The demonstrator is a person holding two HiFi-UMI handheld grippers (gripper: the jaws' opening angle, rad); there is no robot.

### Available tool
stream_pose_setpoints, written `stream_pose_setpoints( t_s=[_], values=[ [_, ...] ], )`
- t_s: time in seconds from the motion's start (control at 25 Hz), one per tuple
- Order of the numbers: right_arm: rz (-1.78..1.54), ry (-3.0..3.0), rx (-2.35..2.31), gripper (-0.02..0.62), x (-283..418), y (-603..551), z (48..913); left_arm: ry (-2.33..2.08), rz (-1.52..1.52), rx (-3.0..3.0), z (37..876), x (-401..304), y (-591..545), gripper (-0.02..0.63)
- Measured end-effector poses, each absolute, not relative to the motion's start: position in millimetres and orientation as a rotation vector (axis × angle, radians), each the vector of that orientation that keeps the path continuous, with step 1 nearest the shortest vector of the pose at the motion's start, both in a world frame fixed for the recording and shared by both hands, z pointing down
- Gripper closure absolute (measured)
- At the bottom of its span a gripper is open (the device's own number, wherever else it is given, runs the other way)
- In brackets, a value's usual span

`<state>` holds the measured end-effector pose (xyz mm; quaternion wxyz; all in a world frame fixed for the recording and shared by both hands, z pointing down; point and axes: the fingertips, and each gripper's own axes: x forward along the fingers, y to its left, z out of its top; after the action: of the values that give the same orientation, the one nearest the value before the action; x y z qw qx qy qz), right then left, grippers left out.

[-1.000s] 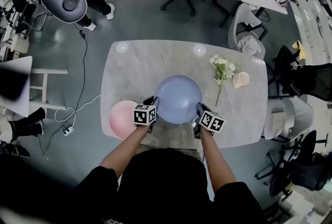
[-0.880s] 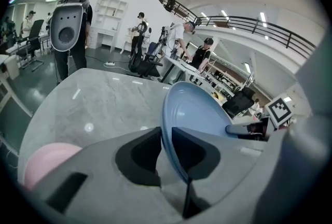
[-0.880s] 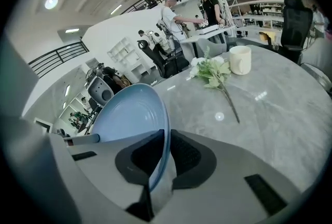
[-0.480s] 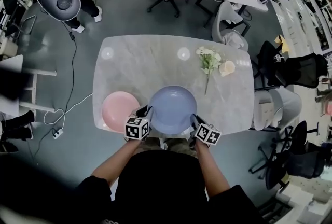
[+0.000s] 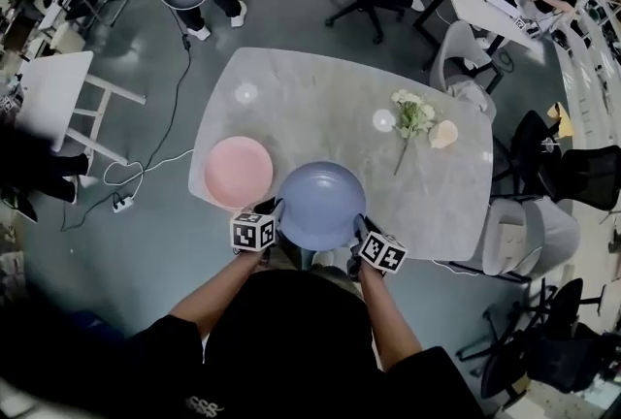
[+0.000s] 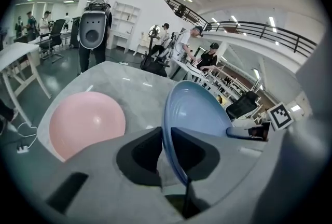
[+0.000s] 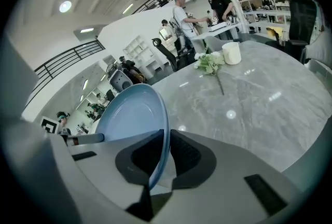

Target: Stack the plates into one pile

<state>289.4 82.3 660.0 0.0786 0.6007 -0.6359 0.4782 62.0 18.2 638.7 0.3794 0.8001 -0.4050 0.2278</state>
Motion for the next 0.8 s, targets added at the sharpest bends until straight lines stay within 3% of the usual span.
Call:
stream_pose_setpoints(
  t_s=[0.48,0.8],
  values=[
    [1.483,-1.952,1.683,0.554,276,115,664,-1.164,0.556,1.951,635,44,70,0.545],
    [1.419,-1.974,1.640,0.552,217,87,658,-1.162,0.458,1.916,642,-18,52,0.548]
  ],
)
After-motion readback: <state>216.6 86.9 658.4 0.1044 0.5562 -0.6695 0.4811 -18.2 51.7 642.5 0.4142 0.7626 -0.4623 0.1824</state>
